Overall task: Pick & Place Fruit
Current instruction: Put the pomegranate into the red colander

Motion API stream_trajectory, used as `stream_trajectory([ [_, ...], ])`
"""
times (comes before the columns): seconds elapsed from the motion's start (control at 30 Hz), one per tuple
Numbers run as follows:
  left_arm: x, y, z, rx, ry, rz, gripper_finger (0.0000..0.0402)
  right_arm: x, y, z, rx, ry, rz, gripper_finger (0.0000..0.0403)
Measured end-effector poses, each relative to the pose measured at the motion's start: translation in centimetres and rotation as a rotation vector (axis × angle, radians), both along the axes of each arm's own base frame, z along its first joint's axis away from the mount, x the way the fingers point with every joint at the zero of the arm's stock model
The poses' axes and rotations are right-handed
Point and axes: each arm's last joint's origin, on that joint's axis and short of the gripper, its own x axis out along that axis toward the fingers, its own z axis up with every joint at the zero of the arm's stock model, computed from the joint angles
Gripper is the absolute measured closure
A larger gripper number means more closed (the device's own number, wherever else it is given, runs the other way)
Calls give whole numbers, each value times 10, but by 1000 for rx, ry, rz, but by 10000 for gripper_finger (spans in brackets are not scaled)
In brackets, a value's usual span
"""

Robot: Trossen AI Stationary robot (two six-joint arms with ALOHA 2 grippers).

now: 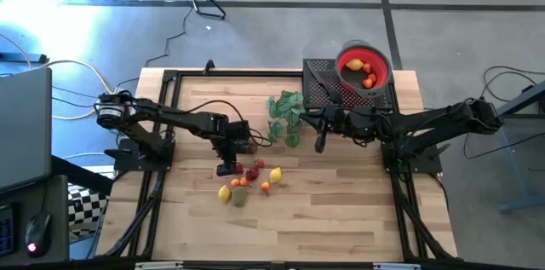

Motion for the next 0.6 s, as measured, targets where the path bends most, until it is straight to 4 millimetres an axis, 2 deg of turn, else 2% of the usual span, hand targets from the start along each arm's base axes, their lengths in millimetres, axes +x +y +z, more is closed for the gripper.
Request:
stream_trajectory([
  [0.6,0,0,0,-3,-5,-12,142,0,0,0,0,0,0,401],
])
